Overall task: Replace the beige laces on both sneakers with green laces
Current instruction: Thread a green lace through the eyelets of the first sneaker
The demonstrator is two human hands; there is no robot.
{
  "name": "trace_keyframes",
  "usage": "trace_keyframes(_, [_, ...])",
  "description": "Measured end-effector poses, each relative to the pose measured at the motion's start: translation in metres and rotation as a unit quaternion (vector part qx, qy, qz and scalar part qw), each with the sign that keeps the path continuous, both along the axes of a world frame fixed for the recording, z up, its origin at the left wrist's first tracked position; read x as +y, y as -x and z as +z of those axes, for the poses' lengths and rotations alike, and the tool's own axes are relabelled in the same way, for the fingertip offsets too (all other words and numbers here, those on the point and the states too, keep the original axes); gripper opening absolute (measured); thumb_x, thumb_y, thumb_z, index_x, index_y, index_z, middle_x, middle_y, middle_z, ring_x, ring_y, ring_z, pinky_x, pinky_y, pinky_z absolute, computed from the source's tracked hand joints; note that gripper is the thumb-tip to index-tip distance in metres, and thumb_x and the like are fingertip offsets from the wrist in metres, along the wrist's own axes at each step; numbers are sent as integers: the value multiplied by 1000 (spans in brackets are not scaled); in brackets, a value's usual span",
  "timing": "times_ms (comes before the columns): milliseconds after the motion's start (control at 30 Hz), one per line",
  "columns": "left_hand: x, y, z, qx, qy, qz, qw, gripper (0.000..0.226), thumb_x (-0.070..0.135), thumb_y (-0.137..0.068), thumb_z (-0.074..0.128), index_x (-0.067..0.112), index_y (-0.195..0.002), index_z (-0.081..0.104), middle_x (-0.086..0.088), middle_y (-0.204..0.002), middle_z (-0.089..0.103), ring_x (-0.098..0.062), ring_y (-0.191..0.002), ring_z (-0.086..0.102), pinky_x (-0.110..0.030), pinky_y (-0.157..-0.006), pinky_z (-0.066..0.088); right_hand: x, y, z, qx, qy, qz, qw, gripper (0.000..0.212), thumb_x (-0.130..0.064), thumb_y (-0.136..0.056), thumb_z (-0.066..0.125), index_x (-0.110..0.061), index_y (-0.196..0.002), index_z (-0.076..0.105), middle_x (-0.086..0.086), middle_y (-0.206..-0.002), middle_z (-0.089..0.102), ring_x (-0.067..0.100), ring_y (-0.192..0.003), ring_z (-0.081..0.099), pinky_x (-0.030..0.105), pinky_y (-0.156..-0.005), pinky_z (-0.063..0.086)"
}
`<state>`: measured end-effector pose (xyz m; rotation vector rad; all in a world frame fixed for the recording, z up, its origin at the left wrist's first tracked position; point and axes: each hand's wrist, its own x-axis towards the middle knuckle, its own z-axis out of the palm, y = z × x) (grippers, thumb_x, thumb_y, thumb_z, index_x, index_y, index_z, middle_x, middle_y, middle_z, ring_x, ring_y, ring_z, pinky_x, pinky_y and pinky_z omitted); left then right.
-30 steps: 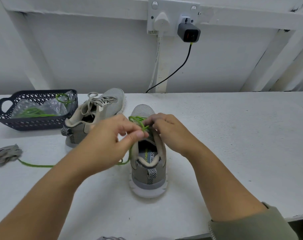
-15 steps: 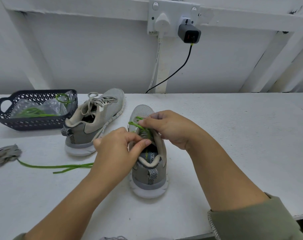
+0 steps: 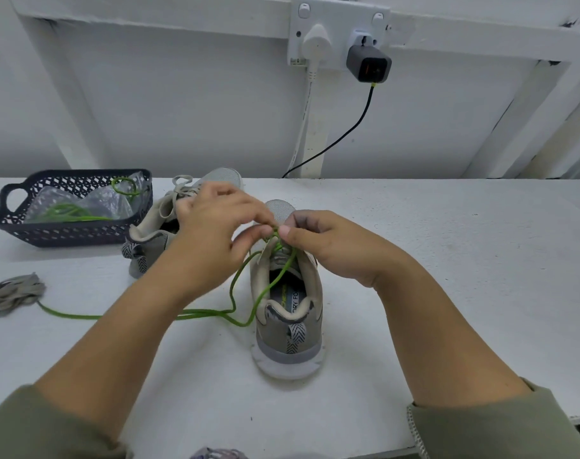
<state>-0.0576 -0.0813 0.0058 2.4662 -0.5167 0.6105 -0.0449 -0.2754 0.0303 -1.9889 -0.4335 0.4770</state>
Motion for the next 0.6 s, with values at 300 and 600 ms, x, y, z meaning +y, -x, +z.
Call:
trace_keyframes(300, [-7, -12, -20, -15, -112, 123, 986, 37, 34, -84, 67, 24, -119, 64, 1, -124, 57, -32, -108, 37, -44, -81, 32, -5, -2, 3, -32, 1, -55, 998, 39, -36, -103, 37, -18, -70, 47, -1, -72, 50, 6, -64, 45, 20, -64, 35])
trace_keyframes(600, [14, -16, -13, 141, -161, 171, 962, 32, 45, -97, 45, 36, -120, 64, 10, -146, 36, -26, -125, 21, -41, -99, 20, -15, -13, 4, -47, -42, -125, 990, 41, -47, -97, 47, -20, -67, 51, -4, -60, 38, 13, -58, 33, 32, -65, 32])
